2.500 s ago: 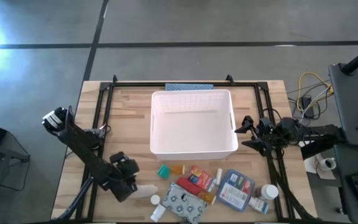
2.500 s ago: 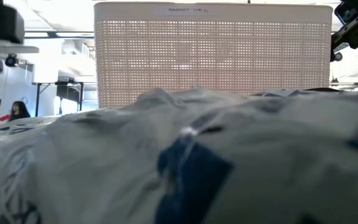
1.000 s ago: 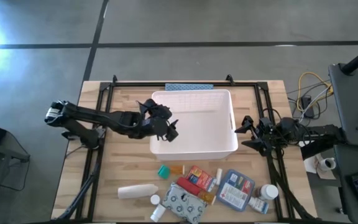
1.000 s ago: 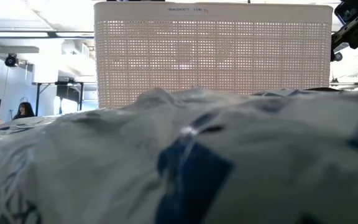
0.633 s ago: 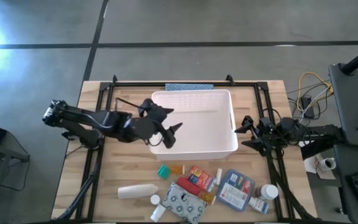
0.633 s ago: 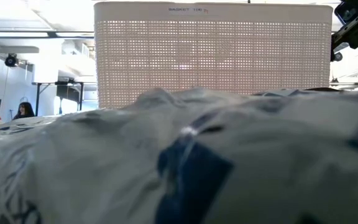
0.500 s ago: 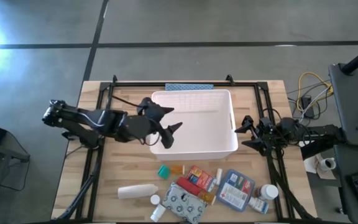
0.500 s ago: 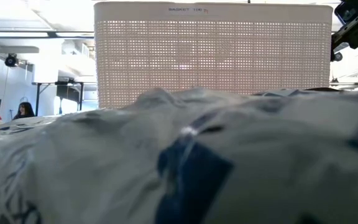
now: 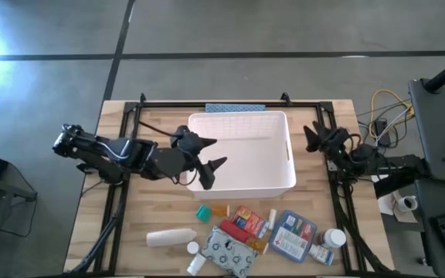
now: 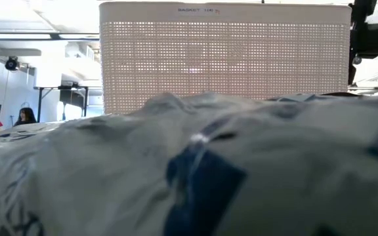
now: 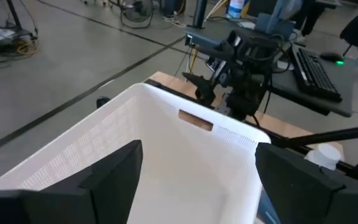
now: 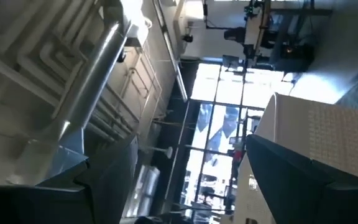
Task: Pick & place medical supplies in basket/bin
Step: Put the white and purple medicine bottle into the white bin
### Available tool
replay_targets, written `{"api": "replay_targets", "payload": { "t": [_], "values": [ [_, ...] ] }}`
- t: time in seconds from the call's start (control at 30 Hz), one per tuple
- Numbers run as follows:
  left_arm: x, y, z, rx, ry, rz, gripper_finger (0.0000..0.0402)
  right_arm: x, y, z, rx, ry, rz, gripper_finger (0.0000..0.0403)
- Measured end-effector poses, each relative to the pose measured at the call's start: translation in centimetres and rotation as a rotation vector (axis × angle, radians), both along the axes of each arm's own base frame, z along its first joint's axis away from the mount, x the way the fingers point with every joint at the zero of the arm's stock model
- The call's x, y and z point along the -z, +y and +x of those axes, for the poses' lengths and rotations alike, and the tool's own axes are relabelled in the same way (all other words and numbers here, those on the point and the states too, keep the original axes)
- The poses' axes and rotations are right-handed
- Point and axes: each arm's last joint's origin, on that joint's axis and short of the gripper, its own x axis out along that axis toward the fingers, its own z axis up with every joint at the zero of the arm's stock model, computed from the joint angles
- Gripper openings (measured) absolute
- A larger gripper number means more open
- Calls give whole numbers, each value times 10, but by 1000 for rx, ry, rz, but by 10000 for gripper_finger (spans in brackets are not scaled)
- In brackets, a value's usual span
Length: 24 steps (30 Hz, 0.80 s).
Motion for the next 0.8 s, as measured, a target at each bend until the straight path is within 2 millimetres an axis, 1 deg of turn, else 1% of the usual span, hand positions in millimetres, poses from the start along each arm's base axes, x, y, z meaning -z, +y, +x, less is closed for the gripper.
{"api": "replay_targets", "payload": {
  "t": [0.03, 0.17, 0.33, 0.47, 0.53, 0.67, 0.73, 0.8],
  "values": [
    [0, 0, 0, 1, 1, 0, 293, 0, 0, 0, -1, 5, -8, 293],
    [2, 0, 1, 0, 2, 0, 293, -2, 1, 0, -6, 71, -131, 293],
    [2, 0, 1, 0, 3, 1, 293, -9, 2, -3, 9, 40, -198, 293],
    [4, 0, 0, 0, 22, 7, 293, -22, 5, -7, -74, -51, -311, 293],
    [5, 0, 0, -1, 34, 11, 293, -36, 8, -10, -149, -89, -416, 293],
    [7, 0, 0, 0, 45, 15, 293, -80, 14, -13, -261, -137, -592, 293],
    [7, 0, 0, 0, 48, 19, 293, -102, 16, -7, -333, -87, -641, 293],
    [7, 0, 0, 4, 52, 29, 293, -119, 19, 4, -447, 74, -648, 293]
  ]
}}
